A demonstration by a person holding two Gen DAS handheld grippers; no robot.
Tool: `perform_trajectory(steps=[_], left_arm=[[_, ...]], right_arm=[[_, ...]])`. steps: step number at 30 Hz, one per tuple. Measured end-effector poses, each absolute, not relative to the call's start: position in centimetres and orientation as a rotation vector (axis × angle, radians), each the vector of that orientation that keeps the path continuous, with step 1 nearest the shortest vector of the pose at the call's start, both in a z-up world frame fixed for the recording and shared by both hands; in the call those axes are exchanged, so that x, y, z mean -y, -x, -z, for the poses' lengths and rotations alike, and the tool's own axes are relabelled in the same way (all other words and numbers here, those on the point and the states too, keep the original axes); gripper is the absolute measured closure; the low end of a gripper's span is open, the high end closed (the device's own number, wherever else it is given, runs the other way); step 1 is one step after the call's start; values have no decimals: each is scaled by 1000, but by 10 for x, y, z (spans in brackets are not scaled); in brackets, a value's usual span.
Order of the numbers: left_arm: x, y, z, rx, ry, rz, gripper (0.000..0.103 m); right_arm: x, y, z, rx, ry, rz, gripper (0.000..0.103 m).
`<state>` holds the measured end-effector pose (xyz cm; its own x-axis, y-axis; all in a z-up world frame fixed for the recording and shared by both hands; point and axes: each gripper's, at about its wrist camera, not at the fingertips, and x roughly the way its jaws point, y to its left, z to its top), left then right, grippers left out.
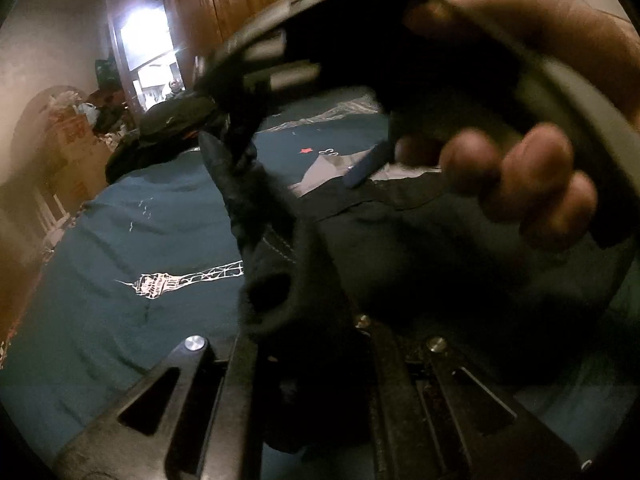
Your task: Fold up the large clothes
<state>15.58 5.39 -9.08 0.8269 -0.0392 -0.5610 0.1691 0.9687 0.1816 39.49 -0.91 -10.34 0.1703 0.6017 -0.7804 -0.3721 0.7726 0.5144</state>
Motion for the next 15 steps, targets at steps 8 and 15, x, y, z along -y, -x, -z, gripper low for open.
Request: perform_trajectory(steps=[8, 15], left_arm=[[-46, -163, 93, -603, -274, 120, 99], [-12, -160, 82, -574, -323, 203, 99]], right_arm=[[-9, -389, 85, -1176, -150, -751, 0], [27, -389, 118, -1191, -253, -740, 90]])
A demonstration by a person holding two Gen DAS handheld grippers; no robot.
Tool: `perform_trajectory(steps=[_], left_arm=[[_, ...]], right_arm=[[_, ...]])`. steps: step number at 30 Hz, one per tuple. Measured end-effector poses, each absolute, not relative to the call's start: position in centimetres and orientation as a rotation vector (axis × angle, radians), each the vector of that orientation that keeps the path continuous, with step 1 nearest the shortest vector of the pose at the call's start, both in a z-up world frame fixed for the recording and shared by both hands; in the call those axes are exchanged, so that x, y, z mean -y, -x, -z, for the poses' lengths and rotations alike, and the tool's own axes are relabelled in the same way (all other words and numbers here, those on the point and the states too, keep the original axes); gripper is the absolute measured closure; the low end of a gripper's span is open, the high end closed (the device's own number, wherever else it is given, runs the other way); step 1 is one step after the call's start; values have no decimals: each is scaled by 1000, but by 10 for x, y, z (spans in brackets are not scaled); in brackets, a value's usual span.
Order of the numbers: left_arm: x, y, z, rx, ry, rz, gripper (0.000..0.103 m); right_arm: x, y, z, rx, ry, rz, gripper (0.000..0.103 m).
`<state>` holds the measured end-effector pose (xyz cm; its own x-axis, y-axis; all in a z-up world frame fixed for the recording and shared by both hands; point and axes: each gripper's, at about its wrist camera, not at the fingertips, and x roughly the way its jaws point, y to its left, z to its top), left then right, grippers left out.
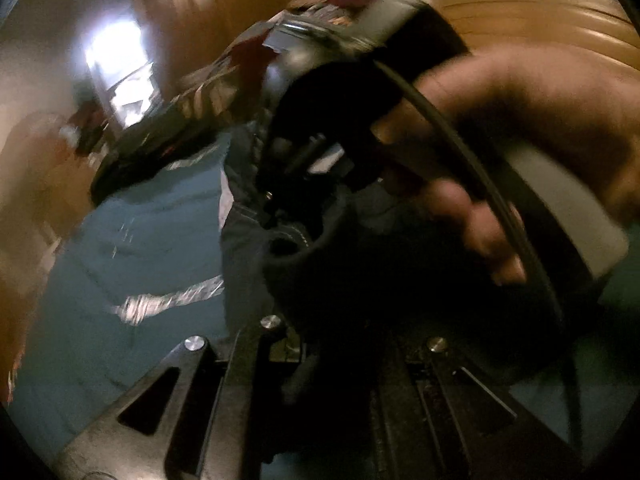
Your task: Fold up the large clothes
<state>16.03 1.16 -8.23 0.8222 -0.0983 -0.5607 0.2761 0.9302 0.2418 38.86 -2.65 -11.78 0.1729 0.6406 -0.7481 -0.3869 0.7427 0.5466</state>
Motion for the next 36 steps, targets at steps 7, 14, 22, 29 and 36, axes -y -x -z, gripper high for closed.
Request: perform_trajectory(steps=[7, 14, 22, 29, 36], left_arm=[[102, -159, 91, -612, -373, 503, 96], [170, -176, 108, -678, -383, 593, 92], [202, -203, 124, -755, -351, 623, 74], [198, -180, 123, -768, -430, 618, 59], [93, -73, 97, -641, -355, 452, 53]], right_arm=[[188, -345, 117, -1081, -463, -615, 92], [299, -344, 153, -1122, -584, -523, 93], [355, -351, 168, -1112, -626, -501, 94], [374, -363, 205, -1190, -680, -510, 91], [407, -306, 175, -1153, -686, -525, 51]])
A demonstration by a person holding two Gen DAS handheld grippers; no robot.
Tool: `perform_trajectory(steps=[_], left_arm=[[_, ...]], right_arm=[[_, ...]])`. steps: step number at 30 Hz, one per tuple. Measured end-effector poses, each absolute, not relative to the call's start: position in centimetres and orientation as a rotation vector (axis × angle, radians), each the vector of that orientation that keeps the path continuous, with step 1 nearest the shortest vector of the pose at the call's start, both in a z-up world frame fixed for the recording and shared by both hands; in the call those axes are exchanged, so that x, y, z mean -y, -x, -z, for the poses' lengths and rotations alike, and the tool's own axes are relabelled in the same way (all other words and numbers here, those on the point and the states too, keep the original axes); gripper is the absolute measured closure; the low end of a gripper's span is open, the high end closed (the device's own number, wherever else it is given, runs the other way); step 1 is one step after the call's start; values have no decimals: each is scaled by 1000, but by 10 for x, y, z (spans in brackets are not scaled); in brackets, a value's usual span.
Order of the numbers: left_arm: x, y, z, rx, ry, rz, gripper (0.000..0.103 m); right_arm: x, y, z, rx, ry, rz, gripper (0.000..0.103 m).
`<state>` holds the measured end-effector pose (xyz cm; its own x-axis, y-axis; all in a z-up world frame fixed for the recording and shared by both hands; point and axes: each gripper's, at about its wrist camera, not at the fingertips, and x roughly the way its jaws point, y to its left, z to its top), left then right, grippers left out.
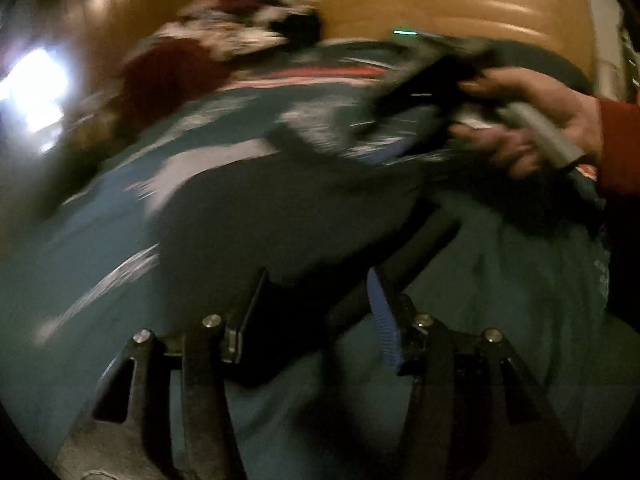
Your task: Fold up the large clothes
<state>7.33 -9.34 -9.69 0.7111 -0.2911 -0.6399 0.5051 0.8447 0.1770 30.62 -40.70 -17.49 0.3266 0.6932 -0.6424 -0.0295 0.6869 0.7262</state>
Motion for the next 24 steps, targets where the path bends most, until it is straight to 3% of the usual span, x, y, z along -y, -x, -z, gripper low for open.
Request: perform_trajectory(steps=[5, 10, 12, 15, 18, 19, 24], left_arm=[[32, -69, 119, -720, -290, 235, 53], [39, -90, 119, -706, -271, 253, 50], [52, -102, 125, -712, -289, 275, 47], [56, -120, 130, -715, -299, 263, 48], [51, -121, 122, -724, -309, 292, 70], [51, -116, 116, -706, -367, 283, 77], [59, -105, 140, -770, -566, 326, 80]], right_arm=[[393, -259, 159, -1150, -597, -526, 49], [383, -240, 158, -1144, -540, -483, 43], [378, -237, 154, -1126, -541, -484, 60], [368, -231, 146, -1108, -523, -474, 71], [363, -227, 152, -1118, -532, -414, 91], [364, -228, 153, -1116, -544, -407, 93], [384, -207, 154, -1092, -617, -396, 97]])
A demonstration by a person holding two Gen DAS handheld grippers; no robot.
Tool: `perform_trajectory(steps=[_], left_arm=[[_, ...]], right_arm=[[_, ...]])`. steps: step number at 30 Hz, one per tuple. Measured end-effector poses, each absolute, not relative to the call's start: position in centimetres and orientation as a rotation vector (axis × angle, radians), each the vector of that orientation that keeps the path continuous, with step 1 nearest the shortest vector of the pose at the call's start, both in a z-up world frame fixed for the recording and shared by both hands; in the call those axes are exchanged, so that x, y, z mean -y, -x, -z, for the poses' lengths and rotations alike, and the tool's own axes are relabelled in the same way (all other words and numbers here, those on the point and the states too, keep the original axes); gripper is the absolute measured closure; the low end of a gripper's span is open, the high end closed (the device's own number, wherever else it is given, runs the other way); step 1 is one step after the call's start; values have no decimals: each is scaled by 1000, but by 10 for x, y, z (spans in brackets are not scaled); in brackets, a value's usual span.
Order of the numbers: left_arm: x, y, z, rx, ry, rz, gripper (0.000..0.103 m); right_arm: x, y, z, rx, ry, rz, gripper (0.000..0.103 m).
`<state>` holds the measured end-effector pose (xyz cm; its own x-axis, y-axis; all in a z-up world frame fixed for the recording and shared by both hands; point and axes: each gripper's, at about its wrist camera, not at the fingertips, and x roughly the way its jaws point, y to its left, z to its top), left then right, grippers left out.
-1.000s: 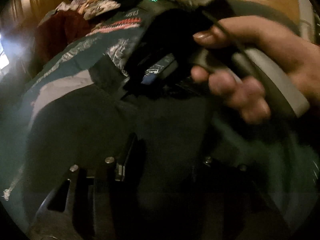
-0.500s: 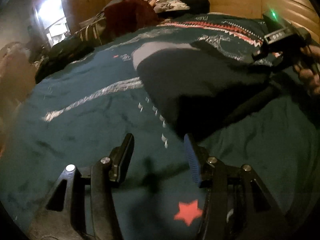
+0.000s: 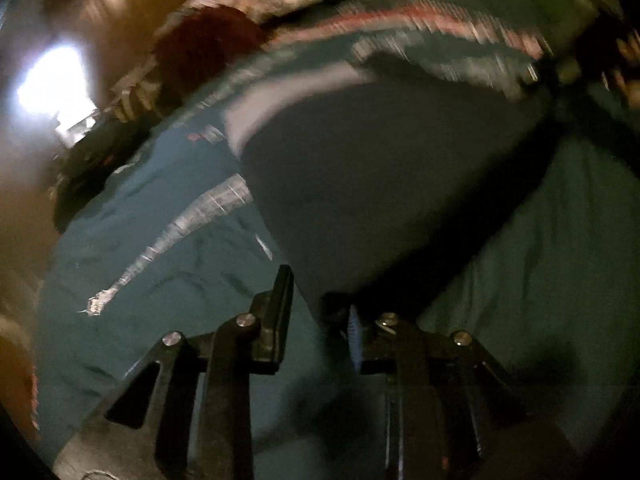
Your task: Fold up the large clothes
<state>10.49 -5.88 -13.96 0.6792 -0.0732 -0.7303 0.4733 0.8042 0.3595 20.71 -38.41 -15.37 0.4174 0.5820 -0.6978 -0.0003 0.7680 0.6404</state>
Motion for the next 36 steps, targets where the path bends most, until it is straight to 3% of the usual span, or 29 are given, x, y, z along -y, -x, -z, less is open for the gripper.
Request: perform_trajectory(steps=[5, 9, 10, 13, 15, 16, 17, 19, 21, 23, 25, 30, 34, 36], left_arm=[[48, -80, 111, -737, -483, 343, 80], [31, -66, 59, -560, -345, 296, 79], [29, -74, 54, -536, -316, 279, 69], [38, -118, 79, -575, -340, 263, 58], [51, -151, 139, -803, -452, 309, 57], [48, -153, 152, -814, -436, 324, 57], [46, -154, 148, -805, -420, 332, 57], [42, -149, 125, -786, -399, 362, 79], [31, -146, 97, -717, -327, 348, 82], [15, -153, 66, -620, -231, 304, 78], [10, -175, 49, -554, -172, 262, 52], [51, -272, 65, -600, -225, 230, 53], [67, -336, 111, -767, -301, 144, 53], [61, -357, 140, -859, -304, 124, 47]], right_arm=[[386, -214, 177, -1128, -596, -348, 97], [382, -214, 168, -1123, -540, -367, 97], [381, -216, 168, -1126, -532, -369, 97], [382, -219, 174, -1136, -552, -365, 97], [384, -220, 176, -1131, -571, -362, 97], [386, -217, 177, -1129, -574, -359, 97], [388, -216, 177, -1129, -571, -353, 98], [392, -213, 177, -1139, -531, -320, 101], [394, -211, 174, -1168, -451, -292, 103], [395, -203, 153, -1136, -367, -297, 99], [398, -200, 119, -1048, -307, -279, 93], [361, -270, 82, -927, -230, -342, 93], [313, -370, 110, -995, -144, -328, 93], [297, -398, 129, -1050, -102, -312, 94]])
